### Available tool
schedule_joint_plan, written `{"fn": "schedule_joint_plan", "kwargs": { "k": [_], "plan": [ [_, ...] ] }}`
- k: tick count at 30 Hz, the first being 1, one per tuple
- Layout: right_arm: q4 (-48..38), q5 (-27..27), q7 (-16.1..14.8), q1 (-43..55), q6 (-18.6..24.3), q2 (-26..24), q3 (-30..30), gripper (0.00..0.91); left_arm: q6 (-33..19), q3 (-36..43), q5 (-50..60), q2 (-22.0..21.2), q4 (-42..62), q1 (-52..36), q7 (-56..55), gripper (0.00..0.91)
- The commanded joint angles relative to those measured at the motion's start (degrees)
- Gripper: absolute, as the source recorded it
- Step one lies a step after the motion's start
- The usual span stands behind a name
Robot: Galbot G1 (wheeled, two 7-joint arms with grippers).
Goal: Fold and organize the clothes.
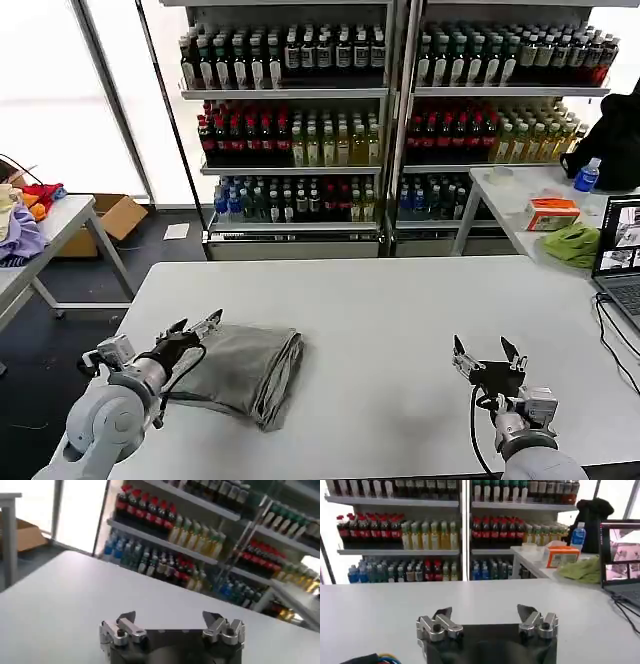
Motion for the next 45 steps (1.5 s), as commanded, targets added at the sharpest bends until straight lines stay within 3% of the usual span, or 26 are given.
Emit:
{"fn": "schedule_joint_plan", "kwargs": {
  "k": [1,29,33,34,36,45],
  "plan": [
    [0.08,0.13,-0.01,0.68,-0.12,-0.18,-0.47,0.907,-2.36,-3.79,6.98,1.79,6.92,2.58,3.19,0.907],
    [-0.30,0.10,0.03,0.55,-0.25,0.39,-0.83,0.907,-1.92,-0.59,11.51,-0.49,6.82,6.49,8.43,0.897],
    [-0.34,0.13,-0.02,0.53,-0.24,0.37,-0.89,0.907,-2.05,-0.31,12.39,-0.59,7.09,6.84,9.64,0.534],
    [-0.34,0.14,-0.04,0.51,-0.22,0.34,-0.88,0.907,-2.08,-0.27,12.54,-0.58,7.27,6.83,9.73,0.292],
    [-0.24,0.16,-0.06,0.39,-0.22,0.29,-0.79,0.907,-2.41,-0.23,12.70,-0.60,7.63,6.81,10.21,0.020],
    [0.22,0.24,-0.01,-0.05,-0.23,0.21,-0.75,0.907,-3.19,-0.24,13.09,-0.47,5.79,7.92,10.79,0.000]
  ]
}}
